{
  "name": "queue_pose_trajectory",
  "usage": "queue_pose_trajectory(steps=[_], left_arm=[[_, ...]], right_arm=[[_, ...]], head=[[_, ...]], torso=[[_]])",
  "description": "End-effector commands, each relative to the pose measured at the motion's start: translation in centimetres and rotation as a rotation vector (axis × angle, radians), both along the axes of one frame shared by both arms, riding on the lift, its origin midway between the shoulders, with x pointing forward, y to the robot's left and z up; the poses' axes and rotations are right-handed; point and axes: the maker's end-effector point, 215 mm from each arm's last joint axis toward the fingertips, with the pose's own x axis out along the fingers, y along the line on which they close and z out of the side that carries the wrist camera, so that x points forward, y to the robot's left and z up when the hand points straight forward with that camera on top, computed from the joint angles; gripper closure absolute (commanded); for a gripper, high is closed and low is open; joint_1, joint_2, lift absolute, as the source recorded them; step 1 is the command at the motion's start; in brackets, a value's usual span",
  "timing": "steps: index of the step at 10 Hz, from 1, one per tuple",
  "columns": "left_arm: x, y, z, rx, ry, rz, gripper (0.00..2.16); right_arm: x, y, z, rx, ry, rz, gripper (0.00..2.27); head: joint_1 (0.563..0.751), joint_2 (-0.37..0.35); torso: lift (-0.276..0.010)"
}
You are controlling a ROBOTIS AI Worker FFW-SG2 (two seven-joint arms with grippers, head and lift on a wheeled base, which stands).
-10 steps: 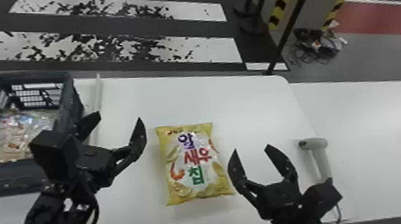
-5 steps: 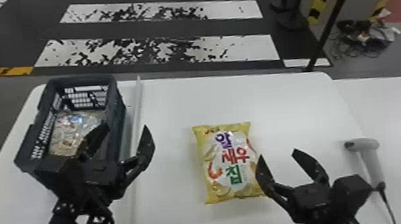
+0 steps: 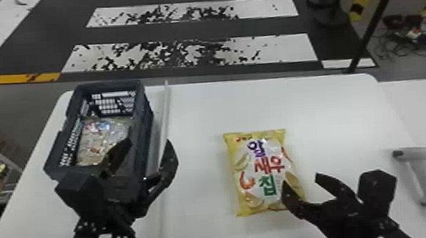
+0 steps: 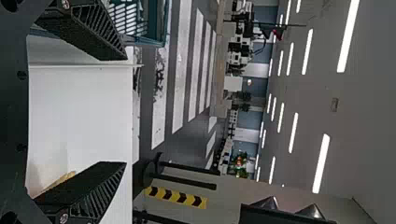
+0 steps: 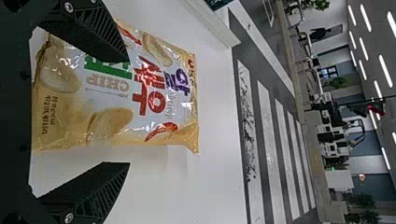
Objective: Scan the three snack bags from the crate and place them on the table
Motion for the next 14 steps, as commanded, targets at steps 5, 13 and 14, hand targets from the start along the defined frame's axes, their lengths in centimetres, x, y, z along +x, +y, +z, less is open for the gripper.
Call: queue_pose_trajectory(steps=[5, 13, 14], left_arm=[[-0.3, -0.4, -0.9, -0.002, 0.017, -0.016, 0.08], [0.3, -1.6, -2.4, -0.021, 0.039, -0.054, 0.08], [0.3, -1.6, -2.5, -0.023, 0.04, -0.055, 0.08]], right_arm=[[-0.5, 0.1, -2.6, 0.146, 0.243, 0.079, 0.08], [-2.1, 0.6, -5.0, 0.235, 0.419, 0.146, 2.26], [-2.1, 0.7, -4.7, 0.252, 0.411, 0.157, 2.26]], head=[[0.695, 0.04], [0.695, 0.032], [0.695, 0.026]], torso=[[-0.062], [-0.062], [-0.062]])
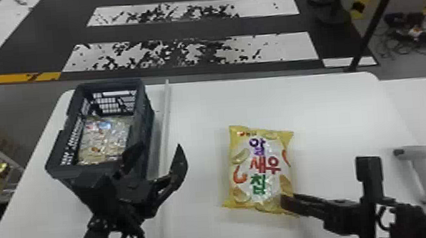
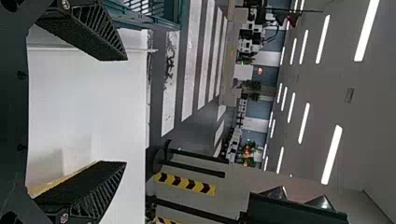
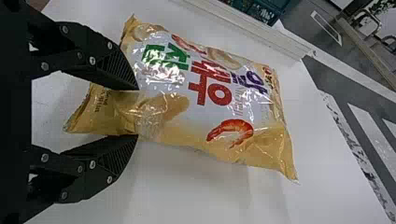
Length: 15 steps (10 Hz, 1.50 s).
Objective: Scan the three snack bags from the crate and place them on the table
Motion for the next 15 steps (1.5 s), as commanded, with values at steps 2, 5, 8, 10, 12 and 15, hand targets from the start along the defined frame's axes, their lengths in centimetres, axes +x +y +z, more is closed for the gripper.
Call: queue_pose_trajectory(steps=[2, 5, 8, 10, 12, 15], left_arm=[[0.0, 0.0, -0.2, -0.008, 0.004, 0.0, 0.08], [0.0, 0.0, 0.0, -0.011, 0.001, -0.003, 0.08], [0.0, -0.1, 0.0, -0.016, 0.002, -0.004, 0.08], [0.0, -0.3, 0.0, -0.016, 0.002, -0.007, 0.08], [0.0, -0.3, -0.1, -0.016, 0.003, -0.007, 0.08], [-0.1, -0.3, -0.4, -0.016, 0.008, -0.007, 0.08]], right_arm=[[0.3, 0.0, 0.3, 0.016, -0.013, 0.001, 2.26], [2.1, -1.5, 4.0, 0.023, -0.074, -0.018, 2.26], [4.7, -5.6, 9.5, -0.163, -0.187, -0.044, 2.26], [6.1, -9.4, 11.1, -0.476, -0.243, -0.042, 2.26], [6.7, -11.6, 11.1, -0.745, -0.268, -0.011, 2.26], [6.9, -12.7, 13.0, -1.209, -0.411, 0.05, 2.26]], head=[[0.695, 0.026], [0.695, 0.021], [0.695, -0.019], [0.695, -0.061], [0.695, -0.121], [0.695, -0.154]], torso=[[-0.062], [-0.062], [-0.062], [-0.062], [-0.062], [-0.062]])
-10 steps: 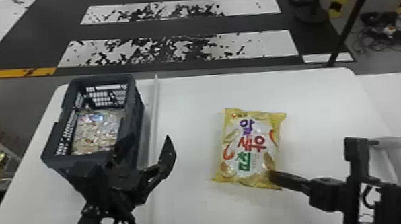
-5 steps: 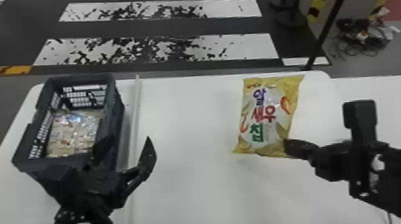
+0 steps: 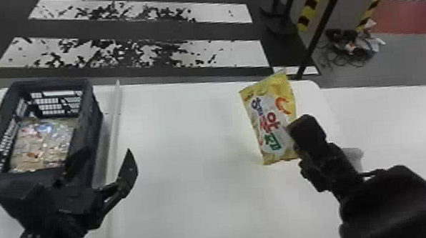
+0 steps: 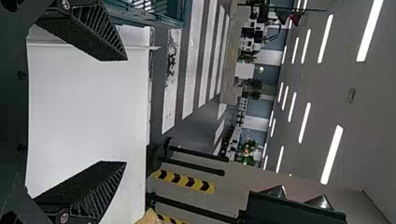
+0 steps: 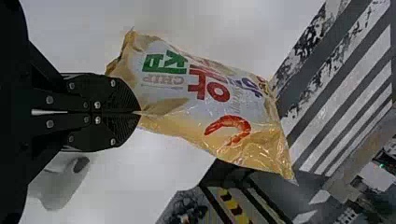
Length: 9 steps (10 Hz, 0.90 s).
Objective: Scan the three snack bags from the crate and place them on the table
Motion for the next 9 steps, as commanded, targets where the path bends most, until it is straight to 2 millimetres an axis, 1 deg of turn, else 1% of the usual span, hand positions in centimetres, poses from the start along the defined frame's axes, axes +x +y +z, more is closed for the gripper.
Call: queue_pose_trajectory(steps=[1, 2, 3, 4, 5, 6, 7, 8, 9], left_arm=[[0.0, 0.0, 0.0, 0.0, 0.0, 0.0, 0.08], [0.0, 0.0, -0.1, 0.0, 0.002, 0.0, 0.08], [0.0, 0.0, -0.1, 0.0, 0.002, 0.0, 0.08], [0.1, 0.0, -0.2, 0.0, 0.003, 0.0, 0.08], [0.1, -0.1, -0.3, 0.0, 0.005, -0.001, 0.08], [0.1, -0.1, -0.4, 0.0, 0.006, -0.001, 0.08], [0.1, -0.1, -0.5, 0.0, 0.008, -0.001, 0.08], [0.1, -0.1, -0.5, 0.0, 0.008, -0.001, 0.08], [0.0, -0.1, -0.5, 0.001, 0.008, -0.002, 0.08]], right_arm=[[-0.4, 0.8, 1.3, -0.231, -0.071, 0.053, 2.26], [-0.8, 0.6, 2.0, -0.355, -0.094, 0.052, 2.26], [-1.4, 0.9, 1.2, -0.429, -0.081, 0.078, 2.26], [-1.8, 1.7, 0.1, -0.526, -0.072, 0.14, 2.26], [-2.5, 3.0, -1.8, -0.582, -0.033, 0.218, 2.26], [-3.4, 4.4, -3.9, -0.58, 0.008, 0.28, 2.26], [-4.1, 5.7, -5.1, -0.583, 0.03, 0.331, 2.26], [-4.9, 6.9, -6.4, -0.551, 0.07, 0.375, 1.97], [-5.7, 7.6, -7.2, -0.514, 0.1, 0.386, 1.3]], head=[[0.695, -0.157], [0.695, -0.158], [0.695, -0.155], [0.695, -0.151], [0.695, -0.143], [0.695, -0.136], [0.695, -0.118], [0.695, -0.099], [0.695, -0.089]], torso=[[-0.062], [-0.062], [-0.062], [-0.062], [-0.062], [-0.062], [-0.062], [-0.062], [-0.062]])
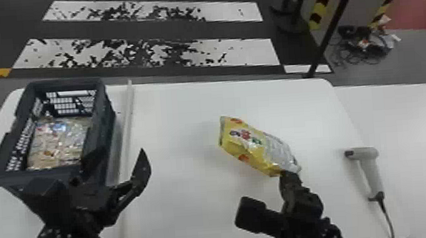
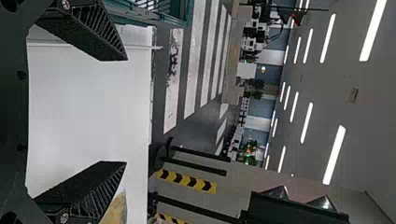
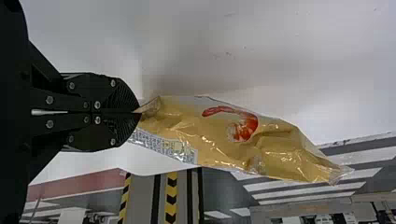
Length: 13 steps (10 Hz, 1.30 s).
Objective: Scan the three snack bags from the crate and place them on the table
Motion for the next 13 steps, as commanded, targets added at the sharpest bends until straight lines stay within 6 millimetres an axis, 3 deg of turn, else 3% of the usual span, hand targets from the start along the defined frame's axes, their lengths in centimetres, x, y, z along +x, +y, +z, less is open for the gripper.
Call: queue_pose_trajectory(steps=[1, 2, 6, 9, 10, 11, 13], left_arm=[[0.0, 0.0, 0.0, 0.0, 0.0, -0.001, 0.08], [-0.1, -0.1, 0.0, -0.001, 0.001, -0.002, 0.08], [-0.1, -0.1, 0.1, 0.004, -0.002, -0.009, 0.08], [-0.1, -0.1, 0.1, 0.002, -0.002, -0.01, 0.08], [-0.1, -0.1, 0.1, 0.004, -0.001, -0.011, 0.08], [-0.1, -0.1, 0.1, 0.003, -0.002, -0.011, 0.08], [-0.1, -0.1, 0.1, 0.002, 0.0, -0.01, 0.08]], right_arm=[[-0.8, 1.0, -0.6, 0.051, 0.037, -0.004, 0.23], [-1.2, 0.6, -0.2, 0.067, 0.045, -0.035, 0.0], [-2.6, 1.1, 0.7, 0.334, 0.166, -0.133, 0.07], [-2.9, 3.1, 1.0, 0.516, 0.236, -0.148, 0.13], [-3.0, 4.5, 0.9, 0.601, 0.279, -0.139, 0.29], [-3.0, 6.0, 1.0, 0.676, 0.306, -0.127, 0.66], [-2.8, 7.8, 1.1, 0.75, 0.321, -0.119, 2.16]], head=[[0.695, -0.073], [0.695, -0.06], [0.695, -0.062], [0.695, -0.048], [0.695, -0.036], [0.695, -0.017], [0.695, 0.018]], torso=[[-0.062], [-0.062], [-0.062], [-0.062], [-0.062], [-0.062], [-0.062]])
